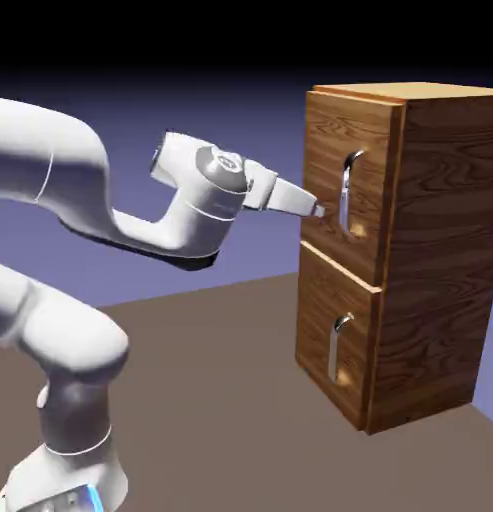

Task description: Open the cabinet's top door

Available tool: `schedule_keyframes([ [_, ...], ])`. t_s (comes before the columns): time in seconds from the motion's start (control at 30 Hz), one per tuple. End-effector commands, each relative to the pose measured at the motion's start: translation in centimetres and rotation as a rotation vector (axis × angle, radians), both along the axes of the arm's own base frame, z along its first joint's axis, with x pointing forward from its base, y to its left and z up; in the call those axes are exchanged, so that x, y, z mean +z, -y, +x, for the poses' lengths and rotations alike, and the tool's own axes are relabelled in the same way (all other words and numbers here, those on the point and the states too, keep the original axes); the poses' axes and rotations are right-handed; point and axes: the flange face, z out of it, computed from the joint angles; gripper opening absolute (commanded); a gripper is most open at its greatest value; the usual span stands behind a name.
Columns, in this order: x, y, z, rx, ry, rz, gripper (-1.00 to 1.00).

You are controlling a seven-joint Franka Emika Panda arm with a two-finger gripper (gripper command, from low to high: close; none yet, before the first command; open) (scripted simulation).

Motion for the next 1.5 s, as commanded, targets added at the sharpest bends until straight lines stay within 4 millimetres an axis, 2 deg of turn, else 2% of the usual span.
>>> schedule_keyframes([
  [0.0,0.0,0.2,0.0,0.000,0.016,0.003,0.00],
  [0.33,-0.6,2.1,0.1,0.013,0.180,0.048,0.00],
  [0.77,-1.8,4.6,1.3,0.067,0.368,0.134,0.00],
  [0.93,-1.8,4.3,6.3,0.067,0.368,0.134,0.00],
  [0.97,-1.8,4.3,6.3,0.067,0.368,0.134,-1.00],
  [1.0,-1.8,4.3,6.3,0.067,0.368,0.134,-1.00],
  [1.2,-1.8,2.1,3.1,-0.079,0.376,0.107,-1.00],
  [1.47,-1.8,-0.4,0.3,-0.223,0.384,0.079,-1.00],
])
